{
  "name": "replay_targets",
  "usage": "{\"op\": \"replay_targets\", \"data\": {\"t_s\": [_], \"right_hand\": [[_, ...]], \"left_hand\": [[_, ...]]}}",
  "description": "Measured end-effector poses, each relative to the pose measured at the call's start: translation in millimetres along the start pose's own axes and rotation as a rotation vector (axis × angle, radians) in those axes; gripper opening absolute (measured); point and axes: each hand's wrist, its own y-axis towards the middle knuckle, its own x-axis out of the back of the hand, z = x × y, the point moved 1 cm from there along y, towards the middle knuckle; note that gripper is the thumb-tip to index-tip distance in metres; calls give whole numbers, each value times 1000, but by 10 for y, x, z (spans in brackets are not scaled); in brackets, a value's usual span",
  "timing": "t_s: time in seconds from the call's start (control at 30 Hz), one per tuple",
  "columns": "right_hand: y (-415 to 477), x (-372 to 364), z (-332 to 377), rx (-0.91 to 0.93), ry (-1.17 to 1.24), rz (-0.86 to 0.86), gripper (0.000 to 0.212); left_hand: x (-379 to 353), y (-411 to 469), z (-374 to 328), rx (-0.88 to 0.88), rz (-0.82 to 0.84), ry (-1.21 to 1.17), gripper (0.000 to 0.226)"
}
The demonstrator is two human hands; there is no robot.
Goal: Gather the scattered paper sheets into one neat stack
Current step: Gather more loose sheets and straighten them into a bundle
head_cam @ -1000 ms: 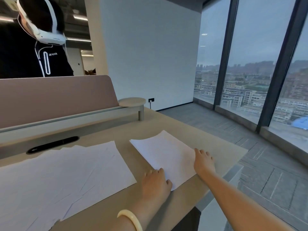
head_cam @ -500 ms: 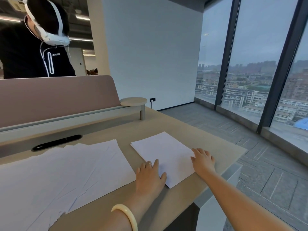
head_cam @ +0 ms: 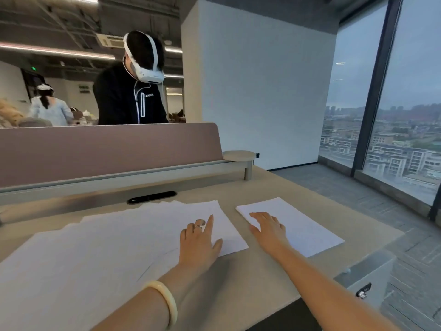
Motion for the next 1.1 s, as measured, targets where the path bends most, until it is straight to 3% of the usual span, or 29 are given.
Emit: {"op": "replay_targets", "data": {"t_s": [0.33, 0.57, 0.7, 0.93, 1.1], "right_hand": [[-381, -866, 1591, 194, 143, 352, 59], [-524, -1351, 2468, 250, 42, 409, 80], [-674, -1593, 2702, 291, -157, 507, 88], [-936, -1659, 2992, 514, -279, 643, 86], [-970, -1534, 3094, 567, -174, 486, 76]], "left_hand": [[664, -1015, 2382, 497, -10, 88, 69], [733, -1735, 3429, 759, 154, 39, 79], [629, -1908, 3604, 746, 264, 47, 85], [639, -1865, 3701, 706, 264, 66, 78], [687, -1860, 3760, 676, 219, 102, 46]]}}
